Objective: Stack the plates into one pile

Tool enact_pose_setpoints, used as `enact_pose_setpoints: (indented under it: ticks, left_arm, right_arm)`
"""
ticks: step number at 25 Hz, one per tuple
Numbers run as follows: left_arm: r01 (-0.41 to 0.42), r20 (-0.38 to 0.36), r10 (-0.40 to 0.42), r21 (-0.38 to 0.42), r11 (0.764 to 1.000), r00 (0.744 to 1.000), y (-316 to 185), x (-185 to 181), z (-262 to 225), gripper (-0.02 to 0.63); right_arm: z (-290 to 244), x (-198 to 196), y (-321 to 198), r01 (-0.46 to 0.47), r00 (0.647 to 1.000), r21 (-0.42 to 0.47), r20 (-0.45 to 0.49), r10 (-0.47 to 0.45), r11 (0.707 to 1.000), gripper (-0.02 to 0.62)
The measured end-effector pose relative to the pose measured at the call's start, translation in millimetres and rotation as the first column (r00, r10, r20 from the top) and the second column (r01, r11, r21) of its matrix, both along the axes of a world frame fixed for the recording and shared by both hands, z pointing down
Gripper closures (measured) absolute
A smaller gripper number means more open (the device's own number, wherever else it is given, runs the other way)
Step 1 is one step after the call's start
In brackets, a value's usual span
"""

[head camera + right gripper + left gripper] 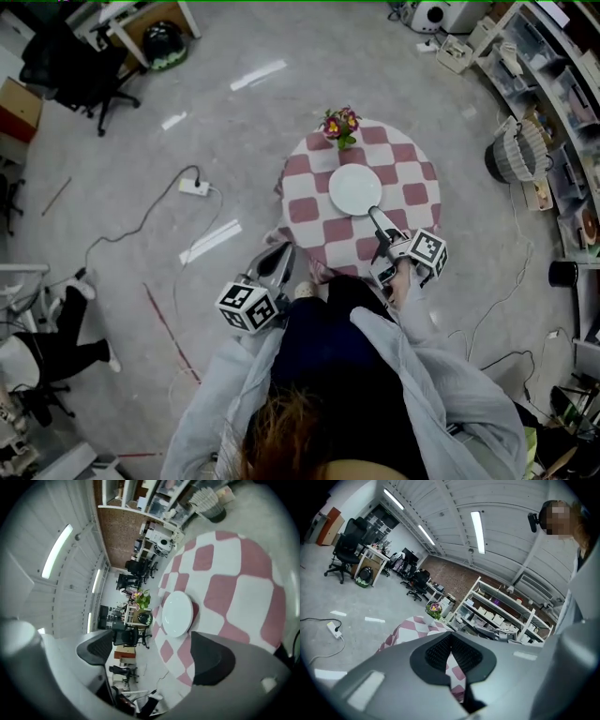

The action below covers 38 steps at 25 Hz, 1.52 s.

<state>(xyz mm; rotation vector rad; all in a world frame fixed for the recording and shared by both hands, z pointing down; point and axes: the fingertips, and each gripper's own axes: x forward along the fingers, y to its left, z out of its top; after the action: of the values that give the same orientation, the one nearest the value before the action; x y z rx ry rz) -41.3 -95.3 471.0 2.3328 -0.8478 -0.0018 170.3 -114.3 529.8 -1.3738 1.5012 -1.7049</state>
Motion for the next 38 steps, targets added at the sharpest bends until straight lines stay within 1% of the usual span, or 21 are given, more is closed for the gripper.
enact_pose_setpoints:
  ticks: [1, 2, 3, 4, 5, 6, 8, 10, 13, 15, 16, 17, 18, 19, 20, 23, 26, 29, 31, 38]
  left_arm:
    - [-0.018, 0.009, 0.017, 0.01, 1.0, 1.0, 1.3, 1.6, -3.5, 0.598]
    - [-0.035, 0.019, 0.035, 0.022, 0.999, 0.999, 1.6, 3.4, -7.4, 0.595]
    - [-0.053, 0.029, 0.052, 0.037, 0.998, 0.998, 1.3, 5.8, -11.6, 0.595]
    - [-0.072, 0.038, 0.07, 0.054, 0.996, 0.997, 0.7, 9.0, -16.4, 0.595]
    - [-0.091, 0.046, 0.088, 0.071, 0.993, 0.995, 0.3, 12.7, -21.6, 0.595]
    - [-0.108, 0.05, 0.104, 0.088, 0.99, 0.993, 0.2, 16.6, -27.1, 0.594]
    - [-0.136, 0.056, 0.13, 0.121, 0.983, 0.99, -0.7, 23.6, -39.2, 0.594]
    - [-0.156, 0.062, 0.148, 0.157, 0.975, 0.987, -2.9, 30.4, -51.3, 0.594]
    - [-0.177, 0.067, 0.166, 0.217, 0.96, 0.984, -5.3, 40.3, -66.7, 0.594]
    - [-0.183, 0.068, 0.171, 0.239, 0.954, 0.983, -4.1, 45.3, -72.5, 0.594]
    - [-0.185, 0.07, 0.173, 0.245, 0.952, 0.982, -3.1, 47.4, -74.3, 0.594]
    - [-0.188, 0.071, 0.176, 0.25, 0.95, 0.982, -2.1, 49.3, -75.3, 0.594]
    - [-0.192, 0.073, 0.179, 0.253, 0.948, 0.981, -1.0, 50.9, -75.8, 0.594]
    - [-0.194, 0.074, 0.181, 0.255, 0.947, 0.981, 0.1, 52.2, -75.6, 0.594]
    - [-0.195, 0.075, 0.182, 0.255, 0.947, 0.98, 1.4, 53.1, -74.9, 0.594]
    - [-0.201, 0.077, 0.188, 0.247, 0.948, 0.979, 4.7, 55.8, -71.1, 0.594]
    - [-0.216, 0.091, 0.2, 0.237, 0.947, 0.976, 7.6, 60.2, -65.2, 0.594]
    - [-0.233, 0.111, 0.212, 0.238, 0.943, 0.971, 8.1, 67.1, -61.9, 0.594]
    - [-0.246, 0.125, 0.222, 0.238, 0.94, 0.967, 8.0, 71.3, -60.6, 0.594]
    - [-0.265, 0.142, 0.238, 0.22, 0.939, 0.961, 5.1, 75.3, -55.4, 0.594]
  right_arm:
    - [-7.3, 5.8, 7.8, -0.003, 0.997, 0.016, -0.077, 0.004, 1.0, 0.092]
    - [-16.2, 12.6, 15.0, -0.007, 0.986, 0.035, -0.166, 0.013, 0.999, 0.119]
    - [-27.0, 20.2, 22.0, -0.012, 0.965, 0.058, -0.26, 0.026, 0.998, 0.151]
    - [-39.7, 28.2, 29.0, -0.015, 0.934, 0.087, -0.355, 0.045, 0.996, 0.19]
    - [-53.6, 36.1, 36.4, -0.015, 0.893, 0.118, -0.445, 0.067, 0.993, 0.225]
    - [-67.9, 43.6, 43.9, -0.01, 0.844, 0.15, -0.53, 0.089, 0.989, 0.257]
    - [-97.2, 54.7, 57.2, 0.011, 0.73, 0.208, -0.67, 0.134, 0.978, 0.307]
    - [-124.1, 59.8, 67.4, 0.045, 0.619, 0.257, -0.766, 0.175, 0.965, 0.364]
    - [-152.7, 58.6, 80.4, 0.118, 0.476, 0.301, -0.853, 0.212, 0.946, 0.393]
    - [-163.1, 55.0, 89.6, 0.16, 0.398, 0.308, -0.89, 0.224, 0.938, 0.416]
    - [-165.4, 53.3, 93.7, 0.176, 0.367, 0.304, -0.903, 0.224, 0.936, 0.426]
    - [-165.7, 51.8, 97.2, 0.189, 0.345, 0.297, -0.913, 0.22, 0.936, 0.433]
    - [-164.3, 50.6, 100.3, 0.199, 0.331, 0.287, -0.92, 0.212, 0.937, 0.451]
    - [-162.0, 49.8, 103.4, 0.205, 0.324, 0.279, -0.924, 0.204, 0.938, 0.479]
    - [-159.5, 49.5, 106.4, 0.205, 0.324, 0.275, -0.925, 0.2, 0.939, 0.51]
    - [-153.6, 50.3, 114.1, 0.186, 0.338, 0.276, -0.919, 0.202, 0.943, 0.589]
    - [-142.8, 48.7, 118.5, 0.19, 0.362, 0.254, -0.916, 0.173, 0.948, 0.594]
    - [-130.2, 49.0, 121.5, 0.194, 0.408, 0.229, -0.903, 0.134, 0.954, 0.594]
    - [-125.3, 50.3, 122.8, 0.188, 0.429, 0.219, -0.895, 0.121, 0.957, 0.594]
    - [-116.6, 48.5, 116.6, 0.181, 0.456, 0.203, -0.884, 0.1, 0.962, 0.594]
